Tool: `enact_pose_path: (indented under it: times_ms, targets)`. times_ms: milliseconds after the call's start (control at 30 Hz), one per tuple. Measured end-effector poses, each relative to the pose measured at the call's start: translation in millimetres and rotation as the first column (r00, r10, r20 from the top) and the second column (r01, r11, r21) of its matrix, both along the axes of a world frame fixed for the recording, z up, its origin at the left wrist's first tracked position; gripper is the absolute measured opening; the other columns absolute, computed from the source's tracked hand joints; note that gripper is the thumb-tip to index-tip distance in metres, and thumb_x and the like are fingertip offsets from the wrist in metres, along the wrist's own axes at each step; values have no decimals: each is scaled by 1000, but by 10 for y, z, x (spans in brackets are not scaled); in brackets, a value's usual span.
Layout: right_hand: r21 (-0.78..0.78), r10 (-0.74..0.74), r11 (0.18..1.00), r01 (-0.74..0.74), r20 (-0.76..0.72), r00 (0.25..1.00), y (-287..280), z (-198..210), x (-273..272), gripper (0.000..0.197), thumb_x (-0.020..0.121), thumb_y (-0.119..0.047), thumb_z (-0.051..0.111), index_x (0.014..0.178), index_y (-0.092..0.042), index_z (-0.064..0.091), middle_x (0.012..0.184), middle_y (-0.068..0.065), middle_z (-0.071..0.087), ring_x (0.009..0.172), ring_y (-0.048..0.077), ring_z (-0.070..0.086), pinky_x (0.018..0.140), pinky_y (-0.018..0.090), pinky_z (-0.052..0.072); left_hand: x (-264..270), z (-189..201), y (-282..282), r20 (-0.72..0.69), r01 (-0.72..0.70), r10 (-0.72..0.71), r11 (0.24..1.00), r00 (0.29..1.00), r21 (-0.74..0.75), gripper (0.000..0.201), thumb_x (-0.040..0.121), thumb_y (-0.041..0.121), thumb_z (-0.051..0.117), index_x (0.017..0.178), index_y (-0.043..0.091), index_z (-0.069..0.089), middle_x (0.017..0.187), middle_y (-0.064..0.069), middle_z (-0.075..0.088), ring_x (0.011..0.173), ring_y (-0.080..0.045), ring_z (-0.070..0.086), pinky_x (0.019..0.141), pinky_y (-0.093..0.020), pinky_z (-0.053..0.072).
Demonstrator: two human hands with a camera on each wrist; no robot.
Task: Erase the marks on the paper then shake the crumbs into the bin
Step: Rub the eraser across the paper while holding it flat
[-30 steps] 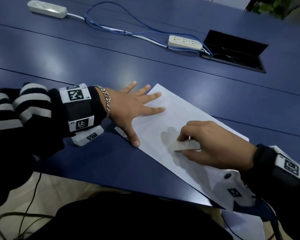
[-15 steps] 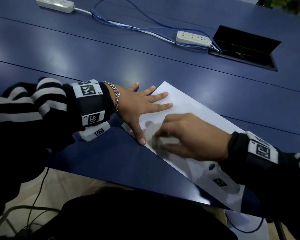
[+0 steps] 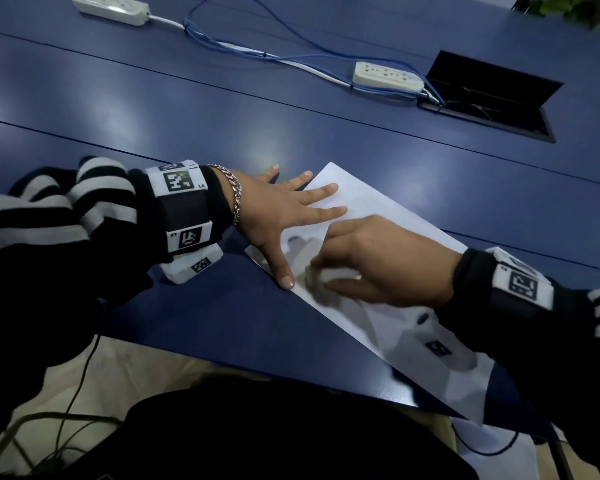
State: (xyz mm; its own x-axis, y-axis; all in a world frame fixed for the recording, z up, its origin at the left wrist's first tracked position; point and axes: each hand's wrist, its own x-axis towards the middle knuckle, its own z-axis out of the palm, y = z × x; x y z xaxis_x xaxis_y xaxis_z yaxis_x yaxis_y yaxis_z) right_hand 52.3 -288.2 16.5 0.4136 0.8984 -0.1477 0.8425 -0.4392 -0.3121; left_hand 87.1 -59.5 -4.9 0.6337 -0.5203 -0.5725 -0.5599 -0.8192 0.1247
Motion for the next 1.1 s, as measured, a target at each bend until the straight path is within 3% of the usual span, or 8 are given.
enact_pose_path:
  times_ms: [133,300,500,667,800,933,1033,1100]
  targets:
    - [123,-183,976,177,36,982,-1,9,154,19,87,-44,72,100,-32,66,93,-2,67,83,20,64,77,35,54,-8,26,-12,-6,-5,5,1000,1000,-6,143,53,92,75,156,59,-18,166,19,-37,155,-24,-32,121,-72,-9]
    - [-24,-62,998,63,52,997,-22,-40,-104,20,89,-41,65,101,-26,70,98,-4,63,87,20,62,79,35,52,-11,24,-9,-10,-5,5,1000,1000,10,146,53,94,74,152,59,-28,164,18,-40,155,-26,-33,120,-73,-10]
    - [89,-246,967,237,111,963,-44,51,122,19,89,-42,71,101,-34,58,90,-2,63,77,23,61,71,33,49,-15,35,-18,-15,-9,9,1000,1000,5,142,55,92,75,152,61,-24,164,20,-38,155,-23,-33,121,-72,-10]
    - [-45,-114,992,120,111,987,60,11,-225,36,91,-48,45,95,-18,65,94,0,61,83,26,61,72,40,52,-2,7,-8,-1,2,-2,1000,1000,10,146,53,95,72,151,59,-29,164,19,-41,154,-25,-34,120,-73,-8]
    - [5,-261,965,263,135,956,-49,2,70,31,91,-50,64,97,-20,68,92,-6,59,87,24,62,75,32,48,4,7,-6,-17,2,-2,1000,1000,12,142,53,94,73,146,66,-30,164,21,-39,154,-23,-34,121,-72,-10]
    - [-54,-282,954,294,167,945,-307,44,217,33,90,-51,66,110,-24,70,99,-5,65,92,22,64,81,41,54,34,38,-8,-8,17,-17,1000,1000,22,148,54,91,76,152,57,-29,165,21,-38,156,-23,-31,122,-70,-8]
    - [-66,-356,929,363,104,929,-543,129,243,32,89,-47,70,113,-26,72,106,-7,68,99,17,64,88,36,52,106,178,31,0,-7,7,1000,1000,-9,144,63,81,81,156,54,-26,169,16,-31,157,-26,-26,124,-66,-9]
    - [-49,-405,911,410,94,910,-660,120,190,30,87,-48,70,107,-25,73,101,-9,68,94,16,63,85,36,52,160,268,49,56,-60,62,998,996,-37,132,73,75,78,160,52,-18,174,8,-18,160,-30,-14,125,-63,-2]
